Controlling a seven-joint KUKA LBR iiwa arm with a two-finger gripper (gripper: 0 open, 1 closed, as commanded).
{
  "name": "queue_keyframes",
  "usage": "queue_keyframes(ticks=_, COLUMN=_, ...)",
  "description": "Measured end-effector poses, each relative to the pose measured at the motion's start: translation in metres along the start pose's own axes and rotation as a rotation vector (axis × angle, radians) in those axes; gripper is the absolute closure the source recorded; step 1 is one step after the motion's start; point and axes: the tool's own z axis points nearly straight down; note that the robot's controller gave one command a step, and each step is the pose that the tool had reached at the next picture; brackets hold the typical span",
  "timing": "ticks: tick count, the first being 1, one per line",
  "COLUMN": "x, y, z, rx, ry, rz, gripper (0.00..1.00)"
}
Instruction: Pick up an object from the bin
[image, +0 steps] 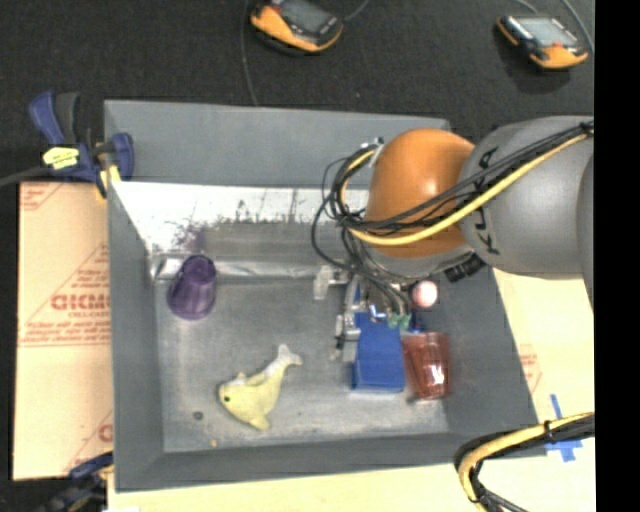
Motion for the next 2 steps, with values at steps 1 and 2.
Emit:
queue_keyframes(ticks=1, x=-0.001, y=0.0, z=-0.005, rx=0.0, ry=-0.008, rz=0.001, gripper=0.0)
queue_keyframes(ticks=2, x=0.022, y=0.002, z=0.009, rx=-0.001, ry=-0.008, rz=0.076, gripper=0.0)
